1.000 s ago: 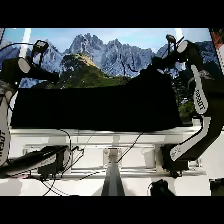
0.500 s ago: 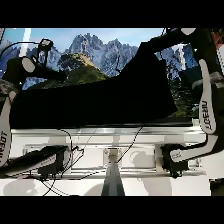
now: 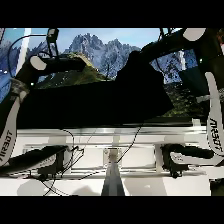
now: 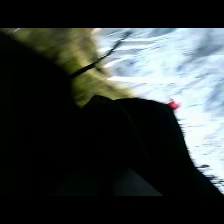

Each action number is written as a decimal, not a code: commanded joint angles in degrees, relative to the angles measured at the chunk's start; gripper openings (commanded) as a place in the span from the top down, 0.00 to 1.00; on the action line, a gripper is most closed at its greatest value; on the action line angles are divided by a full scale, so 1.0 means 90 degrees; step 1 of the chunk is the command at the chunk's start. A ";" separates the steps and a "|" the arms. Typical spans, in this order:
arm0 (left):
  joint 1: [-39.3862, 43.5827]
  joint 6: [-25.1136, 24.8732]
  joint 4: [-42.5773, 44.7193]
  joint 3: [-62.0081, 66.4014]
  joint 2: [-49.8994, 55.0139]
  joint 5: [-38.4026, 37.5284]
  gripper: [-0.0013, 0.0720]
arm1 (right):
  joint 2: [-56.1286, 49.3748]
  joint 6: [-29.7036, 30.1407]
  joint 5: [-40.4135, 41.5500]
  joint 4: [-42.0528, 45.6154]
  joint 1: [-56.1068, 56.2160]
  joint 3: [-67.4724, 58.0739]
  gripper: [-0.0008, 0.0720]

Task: Fold the clothes and pants, and hang the long-sleeved shirts on hangers.

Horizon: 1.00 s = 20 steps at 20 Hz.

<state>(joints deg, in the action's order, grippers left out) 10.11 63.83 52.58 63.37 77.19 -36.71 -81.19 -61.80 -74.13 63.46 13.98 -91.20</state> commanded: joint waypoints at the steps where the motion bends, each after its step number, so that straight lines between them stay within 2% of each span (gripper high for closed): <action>1: 0.0289 -0.0143 -0.0330 0.0007 0.0362 0.0180 0.04 | 0.0083 0.0333 -0.0984 -0.0340 0.0277 0.0393 0.96; 4: 0.0367 -0.0143 -0.0350 0.0007 0.0588 0.0027 0.04 | 0.0420 0.0177 -0.1462 -0.0282 0.0469 0.1268 0.97; 8: 0.0406 -0.0143 -0.0352 0.0007 0.0680 -0.0573 0.04 | 0.1681 -0.0080 -0.0755 -0.0097 0.0631 0.3152 0.97; 11: 0.0631 -0.0146 -0.0355 0.0007 0.0804 -0.0906 0.04 | 0.2589 -0.0250 -0.0818 -0.0143 0.0636 0.4240 0.96; 14: 0.1129 -0.0143 -0.0447 0.0007 0.1022 -0.0726 0.04 | 0.3179 -0.0442 -0.1195 -0.0138 0.0634 0.4733 0.96; 18: 0.1715 -0.0175 -0.1450 0.0022 0.1384 -0.0367 0.04 | 0.3315 -0.0457 -0.1870 0.0051 0.0634 0.4750 0.96; 20: 0.1974 -0.0520 -0.1829 0.0136 0.1581 -0.0483 0.04 | 0.3315 -0.0457 -0.1831 0.0228 0.0634 0.4750 0.96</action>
<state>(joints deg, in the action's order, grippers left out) 24.62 61.49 41.95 63.86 89.25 -41.06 -52.38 -65.54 -88.44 63.61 19.64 -49.30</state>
